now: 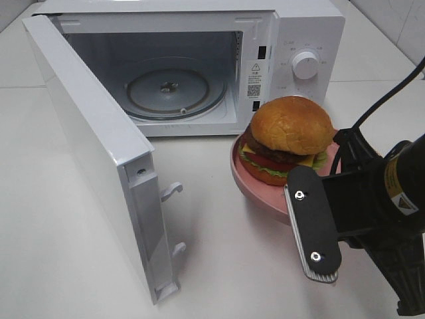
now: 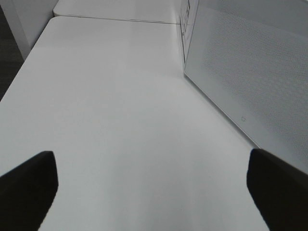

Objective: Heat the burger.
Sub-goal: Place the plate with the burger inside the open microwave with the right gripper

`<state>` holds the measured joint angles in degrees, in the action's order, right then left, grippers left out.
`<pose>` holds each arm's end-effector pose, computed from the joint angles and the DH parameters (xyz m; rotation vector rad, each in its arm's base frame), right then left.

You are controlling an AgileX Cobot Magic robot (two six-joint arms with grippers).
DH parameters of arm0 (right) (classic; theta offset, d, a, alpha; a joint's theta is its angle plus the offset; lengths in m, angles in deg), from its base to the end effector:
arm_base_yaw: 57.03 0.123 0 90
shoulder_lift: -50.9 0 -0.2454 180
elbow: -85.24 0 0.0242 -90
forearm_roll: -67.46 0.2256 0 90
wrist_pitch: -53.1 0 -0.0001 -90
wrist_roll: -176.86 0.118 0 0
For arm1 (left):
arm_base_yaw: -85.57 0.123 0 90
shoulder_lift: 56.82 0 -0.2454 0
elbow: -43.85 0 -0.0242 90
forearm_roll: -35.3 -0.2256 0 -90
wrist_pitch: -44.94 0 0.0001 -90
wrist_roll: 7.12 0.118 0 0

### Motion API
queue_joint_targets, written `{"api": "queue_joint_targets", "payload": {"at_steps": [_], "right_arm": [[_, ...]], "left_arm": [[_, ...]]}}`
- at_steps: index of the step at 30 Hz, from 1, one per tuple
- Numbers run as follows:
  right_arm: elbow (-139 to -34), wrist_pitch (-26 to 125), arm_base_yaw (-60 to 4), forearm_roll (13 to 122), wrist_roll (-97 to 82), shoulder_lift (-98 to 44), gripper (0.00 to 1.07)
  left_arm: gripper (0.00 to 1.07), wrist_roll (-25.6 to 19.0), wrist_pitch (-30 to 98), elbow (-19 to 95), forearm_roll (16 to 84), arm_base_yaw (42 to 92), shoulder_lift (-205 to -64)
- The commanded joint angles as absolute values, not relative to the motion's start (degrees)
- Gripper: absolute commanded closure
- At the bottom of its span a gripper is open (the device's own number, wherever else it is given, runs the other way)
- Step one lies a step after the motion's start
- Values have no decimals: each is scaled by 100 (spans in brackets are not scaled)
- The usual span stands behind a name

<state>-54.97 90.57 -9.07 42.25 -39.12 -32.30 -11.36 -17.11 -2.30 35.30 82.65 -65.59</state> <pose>0.1677 0.1403 0.1586 -2.1271 1.7392 -0.4011 0.0333 -0.0017 0.2563 -0.0235 2.0423 -0.0782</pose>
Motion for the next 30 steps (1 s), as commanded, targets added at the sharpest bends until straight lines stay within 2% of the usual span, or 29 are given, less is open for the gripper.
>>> {"api": "queue_joint_targets", "payload": {"at_steps": [1, 23, 30], "right_arm": [[-5520, 8685, -896, 4030, -4244, -3230, 107], [-5525, 7573, -896, 4105, -4749, -4032, 107], [-6104, 7505, -896, 4111, -4760, -4393, 107]], "left_arm": [[4, -1124, -1642, -253, 3530, 8265, -6536], [4, -1124, -1642, -253, 3530, 8265, -6536], [4, -1124, -1642, -253, 3530, 8265, -6536]]}}
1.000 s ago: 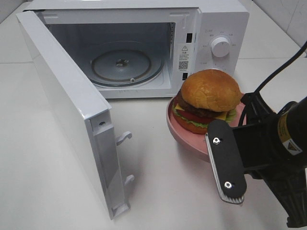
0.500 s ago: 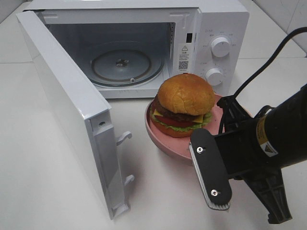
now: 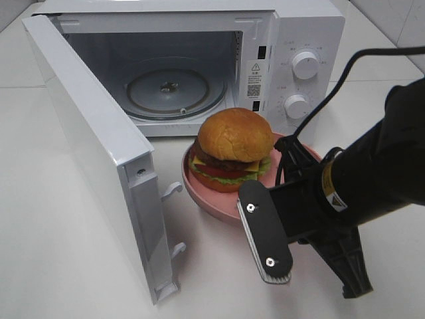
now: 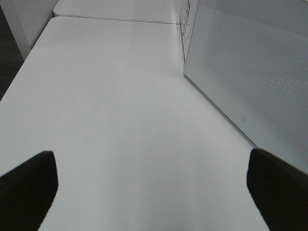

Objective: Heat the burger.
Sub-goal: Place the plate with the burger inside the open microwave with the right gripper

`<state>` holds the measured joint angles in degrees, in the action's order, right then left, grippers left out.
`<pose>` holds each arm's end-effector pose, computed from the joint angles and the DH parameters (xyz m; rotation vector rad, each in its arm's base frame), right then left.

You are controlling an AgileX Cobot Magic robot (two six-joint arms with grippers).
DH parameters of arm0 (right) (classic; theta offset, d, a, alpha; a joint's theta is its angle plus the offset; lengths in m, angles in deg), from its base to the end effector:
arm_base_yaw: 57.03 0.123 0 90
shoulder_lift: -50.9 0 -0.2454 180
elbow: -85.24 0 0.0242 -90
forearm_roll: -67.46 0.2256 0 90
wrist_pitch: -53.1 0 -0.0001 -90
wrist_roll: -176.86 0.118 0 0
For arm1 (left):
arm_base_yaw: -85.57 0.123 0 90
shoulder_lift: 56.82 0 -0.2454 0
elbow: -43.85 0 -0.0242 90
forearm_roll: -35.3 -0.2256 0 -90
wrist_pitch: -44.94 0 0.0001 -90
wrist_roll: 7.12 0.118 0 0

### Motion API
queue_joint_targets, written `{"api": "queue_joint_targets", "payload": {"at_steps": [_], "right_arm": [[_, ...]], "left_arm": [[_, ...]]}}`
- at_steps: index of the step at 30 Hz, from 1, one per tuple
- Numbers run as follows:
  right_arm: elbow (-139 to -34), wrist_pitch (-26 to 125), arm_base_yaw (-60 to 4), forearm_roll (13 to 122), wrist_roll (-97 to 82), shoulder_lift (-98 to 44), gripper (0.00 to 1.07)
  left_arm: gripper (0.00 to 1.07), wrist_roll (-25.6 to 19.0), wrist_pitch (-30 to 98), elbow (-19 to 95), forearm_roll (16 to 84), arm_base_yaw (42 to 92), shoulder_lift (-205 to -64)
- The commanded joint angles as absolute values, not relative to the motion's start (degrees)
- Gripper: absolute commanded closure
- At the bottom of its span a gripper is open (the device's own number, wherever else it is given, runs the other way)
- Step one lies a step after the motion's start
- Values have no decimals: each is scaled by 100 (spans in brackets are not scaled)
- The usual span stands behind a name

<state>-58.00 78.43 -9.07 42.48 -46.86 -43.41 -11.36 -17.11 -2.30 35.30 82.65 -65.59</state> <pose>0.1864 0.1748 0.1331 -2.2471 1.5119 -0.3432 0.0333 -0.0017 0.2563 -0.0235 2.0423 -0.0782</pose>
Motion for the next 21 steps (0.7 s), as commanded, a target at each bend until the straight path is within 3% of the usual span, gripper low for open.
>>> {"api": "queue_joint_targets", "payload": {"at_steps": [1, 21], "right_arm": [[-6104, 7505, -896, 4111, -4760, -4393, 107], [-7244, 7487, -1016, 4363, -5786, -5338, 107]], "left_arm": [[4, -1124, -1642, -253, 3530, 8265, -6536], [4, -1124, -1642, -253, 3530, 8265, -6536]]}}
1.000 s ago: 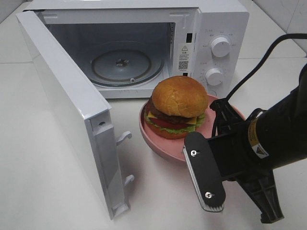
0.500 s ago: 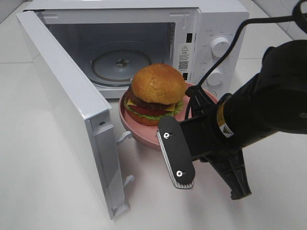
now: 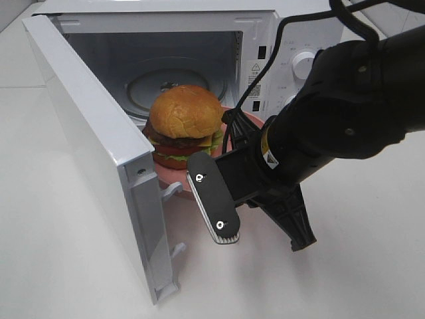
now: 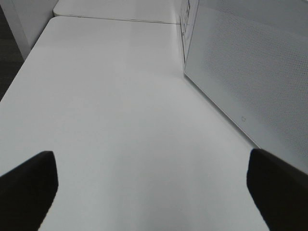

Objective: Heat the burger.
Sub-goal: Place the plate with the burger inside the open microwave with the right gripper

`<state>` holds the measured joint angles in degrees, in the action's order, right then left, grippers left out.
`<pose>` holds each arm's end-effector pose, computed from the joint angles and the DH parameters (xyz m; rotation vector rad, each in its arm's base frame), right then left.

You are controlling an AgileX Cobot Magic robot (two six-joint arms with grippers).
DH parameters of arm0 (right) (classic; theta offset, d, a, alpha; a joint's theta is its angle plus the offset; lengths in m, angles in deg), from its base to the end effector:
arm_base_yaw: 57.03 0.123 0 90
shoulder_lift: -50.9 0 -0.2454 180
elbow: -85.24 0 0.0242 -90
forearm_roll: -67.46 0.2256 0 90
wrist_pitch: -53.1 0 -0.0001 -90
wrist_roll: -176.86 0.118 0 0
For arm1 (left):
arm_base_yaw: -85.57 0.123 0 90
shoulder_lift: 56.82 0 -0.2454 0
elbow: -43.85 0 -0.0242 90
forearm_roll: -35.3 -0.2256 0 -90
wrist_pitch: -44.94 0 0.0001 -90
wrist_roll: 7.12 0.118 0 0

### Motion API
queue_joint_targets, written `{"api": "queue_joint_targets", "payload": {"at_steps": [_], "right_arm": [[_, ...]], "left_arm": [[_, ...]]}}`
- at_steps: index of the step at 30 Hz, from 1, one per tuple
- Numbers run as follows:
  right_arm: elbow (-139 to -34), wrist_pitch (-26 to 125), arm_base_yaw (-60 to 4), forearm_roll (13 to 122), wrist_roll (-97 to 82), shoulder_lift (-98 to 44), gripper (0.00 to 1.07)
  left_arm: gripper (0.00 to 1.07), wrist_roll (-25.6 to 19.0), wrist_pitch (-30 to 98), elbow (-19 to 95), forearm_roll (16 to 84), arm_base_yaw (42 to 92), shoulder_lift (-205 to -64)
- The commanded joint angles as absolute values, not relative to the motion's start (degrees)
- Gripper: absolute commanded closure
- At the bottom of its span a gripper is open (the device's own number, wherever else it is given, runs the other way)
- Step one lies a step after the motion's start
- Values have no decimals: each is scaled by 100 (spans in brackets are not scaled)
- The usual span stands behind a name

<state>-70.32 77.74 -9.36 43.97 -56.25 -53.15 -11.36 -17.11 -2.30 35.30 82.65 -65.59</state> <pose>0.2213 0.2137 0.1375 -2.3100 1.3368 -0.3764 0.0333 -0.0017 0.2563 -0.0235 2.0423 -0.0782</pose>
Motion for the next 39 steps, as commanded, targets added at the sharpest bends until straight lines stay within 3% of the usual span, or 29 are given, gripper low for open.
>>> {"api": "queue_joint_targets", "payload": {"at_steps": [1, 39], "right_arm": [[-7244, 7487, -1016, 4363, -5786, -5338, 107], [-8482, 7573, -1578, 4712, -6662, -6203, 107]], "left_arm": [[4, -1124, -1642, -253, 3530, 8265, -6536], [4, -1124, -1642, -253, 3530, 8270, -6530]]}}
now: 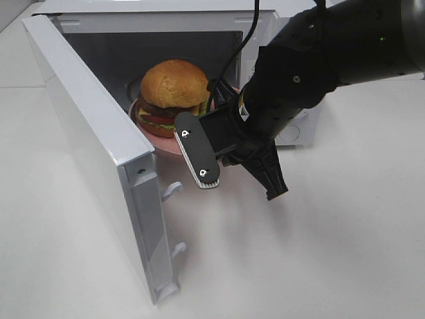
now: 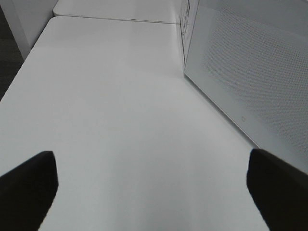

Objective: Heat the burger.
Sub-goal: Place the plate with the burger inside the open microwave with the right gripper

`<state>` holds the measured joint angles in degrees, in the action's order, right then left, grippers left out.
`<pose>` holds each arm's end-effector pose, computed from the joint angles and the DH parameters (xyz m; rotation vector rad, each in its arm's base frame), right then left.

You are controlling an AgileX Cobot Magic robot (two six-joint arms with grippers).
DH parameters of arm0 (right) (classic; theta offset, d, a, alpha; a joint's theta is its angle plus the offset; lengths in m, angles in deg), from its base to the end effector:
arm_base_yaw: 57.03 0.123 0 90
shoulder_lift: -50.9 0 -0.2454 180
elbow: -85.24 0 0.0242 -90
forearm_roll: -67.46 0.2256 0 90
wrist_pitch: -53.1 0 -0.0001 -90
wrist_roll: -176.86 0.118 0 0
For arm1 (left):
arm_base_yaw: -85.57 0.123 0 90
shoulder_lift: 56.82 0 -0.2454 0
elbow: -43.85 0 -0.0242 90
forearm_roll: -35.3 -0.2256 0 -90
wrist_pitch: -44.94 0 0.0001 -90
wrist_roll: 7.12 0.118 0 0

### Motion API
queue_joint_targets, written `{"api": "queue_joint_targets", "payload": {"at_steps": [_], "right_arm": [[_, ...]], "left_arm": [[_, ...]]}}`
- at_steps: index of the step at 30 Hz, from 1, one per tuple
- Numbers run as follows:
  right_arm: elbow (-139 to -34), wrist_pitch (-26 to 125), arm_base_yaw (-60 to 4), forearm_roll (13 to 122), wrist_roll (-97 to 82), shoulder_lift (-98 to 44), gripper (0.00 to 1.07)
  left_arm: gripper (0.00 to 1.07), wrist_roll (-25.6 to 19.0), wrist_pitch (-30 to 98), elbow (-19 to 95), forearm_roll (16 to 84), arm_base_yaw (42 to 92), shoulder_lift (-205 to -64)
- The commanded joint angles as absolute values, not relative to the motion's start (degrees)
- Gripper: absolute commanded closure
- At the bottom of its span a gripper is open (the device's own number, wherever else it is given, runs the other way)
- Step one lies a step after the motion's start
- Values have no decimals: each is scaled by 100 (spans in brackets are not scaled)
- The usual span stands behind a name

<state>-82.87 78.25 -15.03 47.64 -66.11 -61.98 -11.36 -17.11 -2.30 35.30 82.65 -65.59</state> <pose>0.2754 0.2251 0.1406 -2.2949 1.3062 -0.4282 0.0333 -0.0017 0.2563 -0.0235 2.0423 -0.0782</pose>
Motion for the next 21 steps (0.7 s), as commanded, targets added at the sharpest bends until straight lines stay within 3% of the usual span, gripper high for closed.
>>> {"api": "queue_joint_targets", "payload": {"at_steps": [1, 21], "right_arm": [[-8579, 7602, -1578, 4707, -6754, -6249, 107], [-9685, 7814, -1652, 4724, -7012, -6891, 107]], "left_arm": [[4, -1124, -1642, -253, 3530, 8270, -6530], [4, -1113, -1642, -253, 3530, 8270, -6530]]}}
